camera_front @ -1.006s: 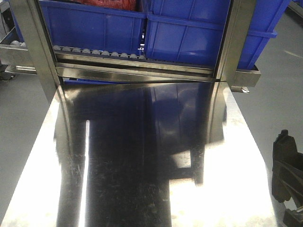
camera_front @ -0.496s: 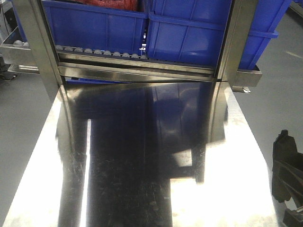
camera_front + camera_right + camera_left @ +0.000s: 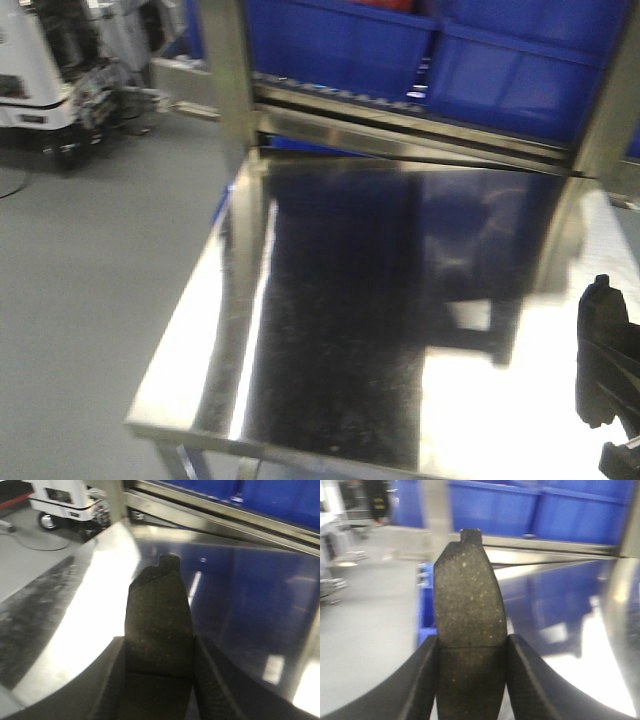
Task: Move and align brake pads A on conveyor
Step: 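Turn the base away from the steel table toward the aisle, then drive the base along the yellow-lined aisle past the striped cones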
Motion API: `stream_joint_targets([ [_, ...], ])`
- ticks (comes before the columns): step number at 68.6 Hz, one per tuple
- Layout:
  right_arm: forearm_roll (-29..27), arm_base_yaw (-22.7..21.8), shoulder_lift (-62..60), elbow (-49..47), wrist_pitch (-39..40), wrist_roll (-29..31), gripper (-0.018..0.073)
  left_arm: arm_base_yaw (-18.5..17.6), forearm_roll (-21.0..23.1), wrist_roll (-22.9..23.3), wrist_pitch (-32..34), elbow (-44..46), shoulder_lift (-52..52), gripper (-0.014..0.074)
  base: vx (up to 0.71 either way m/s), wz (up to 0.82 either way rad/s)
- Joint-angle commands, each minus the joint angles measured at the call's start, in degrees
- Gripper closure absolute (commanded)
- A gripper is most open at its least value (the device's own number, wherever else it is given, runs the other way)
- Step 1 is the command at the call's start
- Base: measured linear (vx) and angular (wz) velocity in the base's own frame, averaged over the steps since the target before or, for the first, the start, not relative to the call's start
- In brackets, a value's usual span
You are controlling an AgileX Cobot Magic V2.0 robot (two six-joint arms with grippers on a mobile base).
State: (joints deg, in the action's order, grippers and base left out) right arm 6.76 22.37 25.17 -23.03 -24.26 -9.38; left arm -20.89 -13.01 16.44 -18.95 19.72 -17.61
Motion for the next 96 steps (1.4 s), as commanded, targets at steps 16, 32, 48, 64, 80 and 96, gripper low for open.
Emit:
stream_joint_targets([
  [16, 0.7, 0.0, 0.2, -1.8, 5.3, 0.4, 0.0481, -0.3, -0.5, 0.2, 5.7, 1.7, -0.3, 0.0481, -0.12, 0.73],
  [32, 0.7, 0.0, 0.2, -1.8, 5.3, 0.4, 0.0481, -0.3, -0.5, 0.2, 5.6, 1.7, -0.3, 0.0481, -0.08, 0.89],
  [48, 0.7, 0.0, 0.2, -1.8, 5.3, 0.4, 0.0481, -0.3, -0.5, 0.2, 5.4, 1.7, -0.2, 0.0481, -0.02, 1.05],
  [64, 0.7, 0.0, 0.2, -1.8, 5.3, 0.4, 0.0481, -0.3, -0.5, 0.2, 5.4, 1.7, -0.2, 0.0481, 0.05, 0.88],
  [80, 0.7, 0.0, 0.2, -1.8, 5.2, 0.4, 0.0481, -0.3, -0.5, 0.2, 5.4, 1.7, -0.2, 0.0481, 0.14, 0.67],
  [96, 0.7, 0.0, 0.2, -1.8, 5.2, 0.4, 0.0481, -0.3, -0.5, 0.2, 5.4, 1.7, -0.2, 0.0481, 0.19, 0.62],
])
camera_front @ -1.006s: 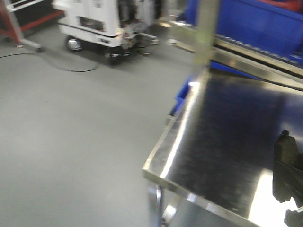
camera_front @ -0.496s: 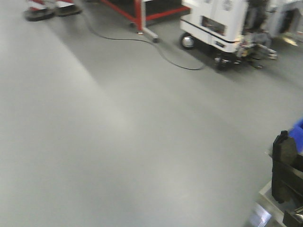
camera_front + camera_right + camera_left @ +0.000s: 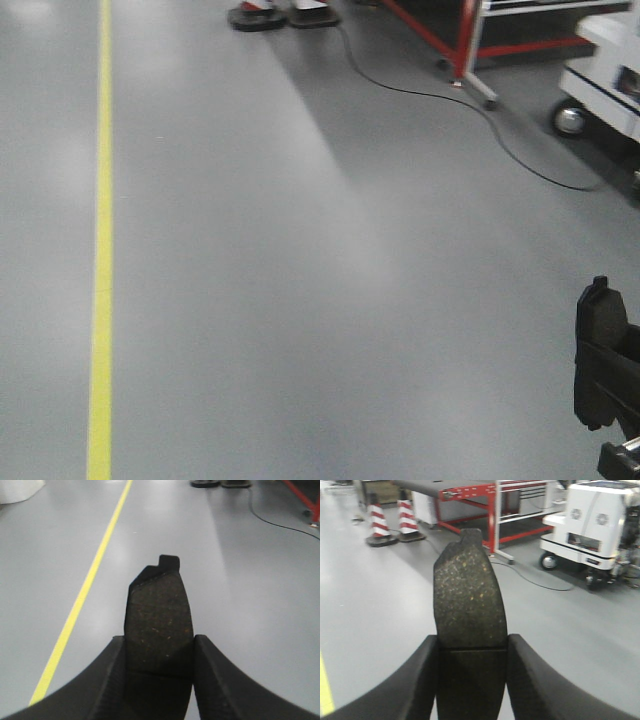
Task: Move and align brake pads A on conveyor
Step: 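Drive the base along the yellow-lined aisle past the striped cones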
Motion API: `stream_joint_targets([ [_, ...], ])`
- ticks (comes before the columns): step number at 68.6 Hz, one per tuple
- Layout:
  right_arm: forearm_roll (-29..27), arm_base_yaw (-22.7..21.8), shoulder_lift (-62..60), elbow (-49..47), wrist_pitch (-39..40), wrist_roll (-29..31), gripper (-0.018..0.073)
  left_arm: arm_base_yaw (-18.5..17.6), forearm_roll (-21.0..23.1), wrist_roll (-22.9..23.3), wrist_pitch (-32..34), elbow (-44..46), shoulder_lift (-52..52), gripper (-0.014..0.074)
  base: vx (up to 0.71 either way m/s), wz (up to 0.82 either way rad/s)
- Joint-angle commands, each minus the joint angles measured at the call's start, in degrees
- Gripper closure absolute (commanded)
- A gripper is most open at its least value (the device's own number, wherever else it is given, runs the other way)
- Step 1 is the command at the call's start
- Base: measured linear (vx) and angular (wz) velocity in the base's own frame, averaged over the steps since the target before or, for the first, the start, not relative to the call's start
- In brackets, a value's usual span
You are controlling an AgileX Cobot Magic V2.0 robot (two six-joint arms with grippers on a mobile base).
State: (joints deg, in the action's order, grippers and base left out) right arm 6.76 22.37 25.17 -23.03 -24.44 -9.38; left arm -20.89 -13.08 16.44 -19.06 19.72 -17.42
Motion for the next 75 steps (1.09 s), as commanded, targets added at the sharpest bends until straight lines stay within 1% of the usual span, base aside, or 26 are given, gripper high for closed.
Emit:
stream_joint_targets([
  [1, 0.7, 0.0, 0.2, -1.8, 5.4, 0.4, 0.0481, -0.3, -0.4, 0.2, 5.5, 1.7, -0.4, 0.0481, 0.22, 0.61],
  [20, 0.7, 0.0, 0.2, -1.8, 5.4, 0.4, 0.0481, -0.3, -0.4, 0.2, 5.5, 1.7, -0.4, 0.0481, 0.25, 0.52],
  [39, 0.7, 0.0, 0.2, -1.8, 5.3, 0.4, 0.0481, -0.3, -0.4, 0.2, 5.5, 1.7, -0.4, 0.0481, 0.32, 0.37],
  [57, 0.7, 0.0, 0.2, -1.8, 5.3, 0.4, 0.0481, -0.3, -0.4, 0.2, 5.5, 1.7, -0.4, 0.0481, 0.41, 0.18],
  [75, 0.7, 0.0, 0.2, -1.8, 5.3, 0.4, 0.0481, -0.3, -0.4, 0.2, 5.5, 1.7, -0.4, 0.0481, 0.51, -0.02],
])
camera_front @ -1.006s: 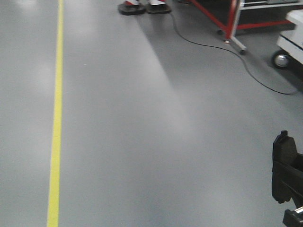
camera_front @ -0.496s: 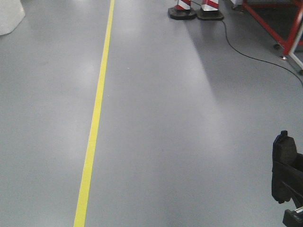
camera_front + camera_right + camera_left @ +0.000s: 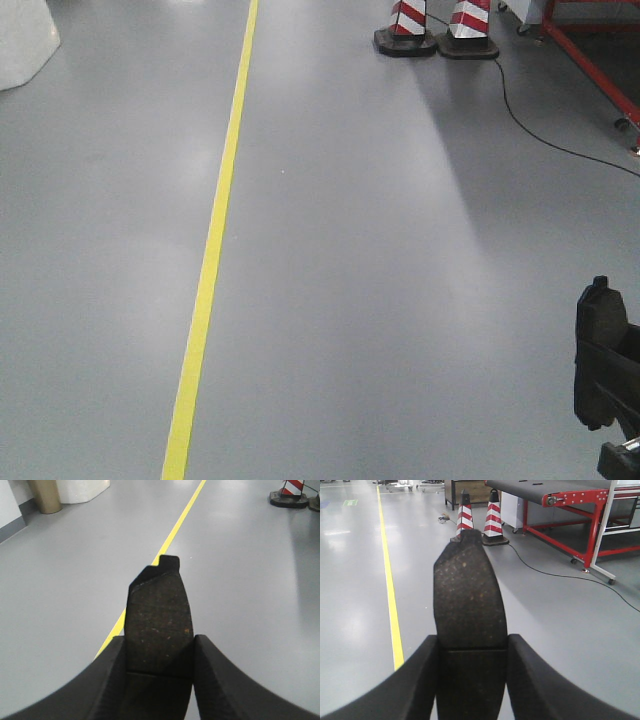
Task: Move and align brake pads A on conveyor
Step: 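Drive the base along the yellow-lined aisle past the striped cones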
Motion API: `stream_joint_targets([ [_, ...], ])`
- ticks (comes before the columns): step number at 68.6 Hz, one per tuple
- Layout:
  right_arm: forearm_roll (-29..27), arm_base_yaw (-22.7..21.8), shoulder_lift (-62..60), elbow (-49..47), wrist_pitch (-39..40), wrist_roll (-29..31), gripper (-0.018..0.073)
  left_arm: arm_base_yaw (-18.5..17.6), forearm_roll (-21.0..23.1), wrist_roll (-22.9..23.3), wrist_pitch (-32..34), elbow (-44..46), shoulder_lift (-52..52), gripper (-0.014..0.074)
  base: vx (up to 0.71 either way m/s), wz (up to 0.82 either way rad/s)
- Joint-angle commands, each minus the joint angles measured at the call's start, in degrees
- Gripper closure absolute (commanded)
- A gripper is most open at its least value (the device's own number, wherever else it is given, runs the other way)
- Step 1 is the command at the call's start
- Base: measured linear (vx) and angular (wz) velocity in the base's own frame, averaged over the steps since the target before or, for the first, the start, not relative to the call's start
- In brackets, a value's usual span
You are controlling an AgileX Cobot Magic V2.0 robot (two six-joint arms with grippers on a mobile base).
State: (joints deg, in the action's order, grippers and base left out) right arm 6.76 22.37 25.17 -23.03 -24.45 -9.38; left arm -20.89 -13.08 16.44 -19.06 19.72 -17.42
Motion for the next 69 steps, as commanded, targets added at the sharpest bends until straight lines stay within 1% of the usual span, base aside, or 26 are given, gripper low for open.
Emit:
stream_joint_targets([
  [1, 0.7, 0.0, 0.2, -1.8, 5.4, 0.4, 0.0481, -0.3, -0.4, 0.2, 5.5, 1.7, -0.4, 0.0481, 0.54, -0.09],
  [29, 0.7, 0.0, 0.2, -1.8, 5.4, 0.4, 0.0481, -0.3, -0.4, 0.2, 5.5, 1.7, -0.5, 0.0481, 0.55, -0.05],
  [69, 0.7, 0.0, 0.2, -1.8, 5.3, 0.4, 0.0481, -0.3, -0.4, 0.2, 5.5, 1.7, -0.5, 0.0481, 0.6, 0.06],
])
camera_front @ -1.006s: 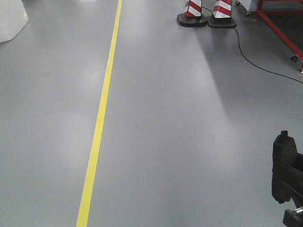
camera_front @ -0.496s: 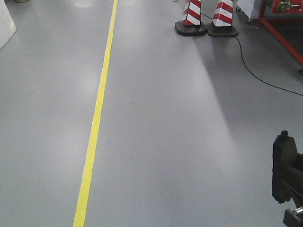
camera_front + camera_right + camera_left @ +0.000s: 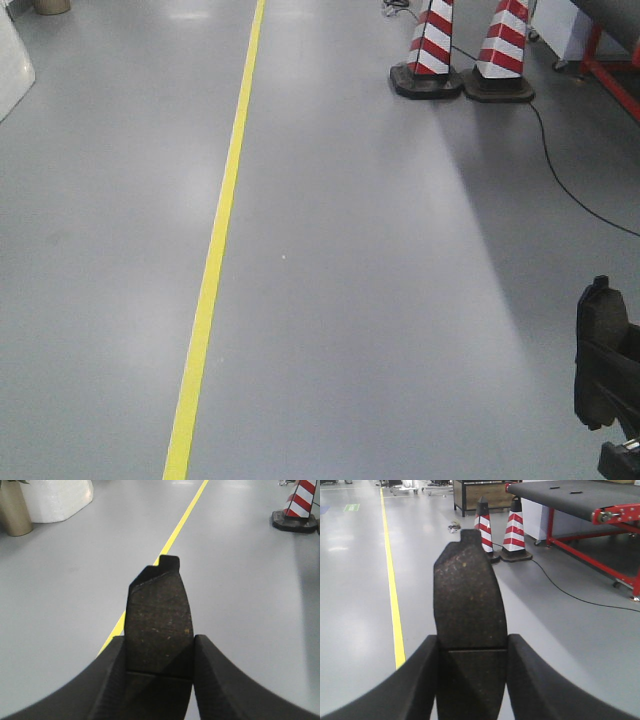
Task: Move and align brake pads A on conveyor
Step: 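Drive the base along the yellow-lined aisle past the striped cones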
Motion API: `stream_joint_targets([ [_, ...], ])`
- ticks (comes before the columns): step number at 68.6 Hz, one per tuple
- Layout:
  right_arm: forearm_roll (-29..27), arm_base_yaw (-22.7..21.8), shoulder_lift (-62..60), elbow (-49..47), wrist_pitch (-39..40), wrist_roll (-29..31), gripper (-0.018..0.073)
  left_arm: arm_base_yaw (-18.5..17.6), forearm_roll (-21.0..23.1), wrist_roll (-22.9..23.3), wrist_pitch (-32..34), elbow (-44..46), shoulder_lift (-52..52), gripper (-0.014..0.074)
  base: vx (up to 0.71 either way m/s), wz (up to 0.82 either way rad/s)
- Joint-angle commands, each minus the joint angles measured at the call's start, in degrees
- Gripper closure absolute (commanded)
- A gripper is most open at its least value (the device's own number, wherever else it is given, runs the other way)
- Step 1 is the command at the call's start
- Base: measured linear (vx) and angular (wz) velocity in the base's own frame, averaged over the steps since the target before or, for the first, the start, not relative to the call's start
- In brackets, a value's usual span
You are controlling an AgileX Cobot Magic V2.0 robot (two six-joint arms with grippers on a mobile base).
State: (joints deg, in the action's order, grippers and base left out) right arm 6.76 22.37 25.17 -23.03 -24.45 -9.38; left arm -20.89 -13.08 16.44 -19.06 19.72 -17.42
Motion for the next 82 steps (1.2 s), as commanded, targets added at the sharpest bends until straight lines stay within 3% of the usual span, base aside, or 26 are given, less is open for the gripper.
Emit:
stream_joint_targets([
  [1, 0.7, 0.0, 0.2, -1.8, 5.4, 0.4, 0.0481, -0.3, -0.4, 0.2, 5.5, 1.7, -0.5, 0.0481, 0.65, 0.05],
  [82, 0.7, 0.0, 0.2, -1.8, 5.4, 0.4, 0.0481, -0.3, -0.4, 0.2, 5.5, 1.7, -0.5, 0.0481, 0.71, 0.01],
])
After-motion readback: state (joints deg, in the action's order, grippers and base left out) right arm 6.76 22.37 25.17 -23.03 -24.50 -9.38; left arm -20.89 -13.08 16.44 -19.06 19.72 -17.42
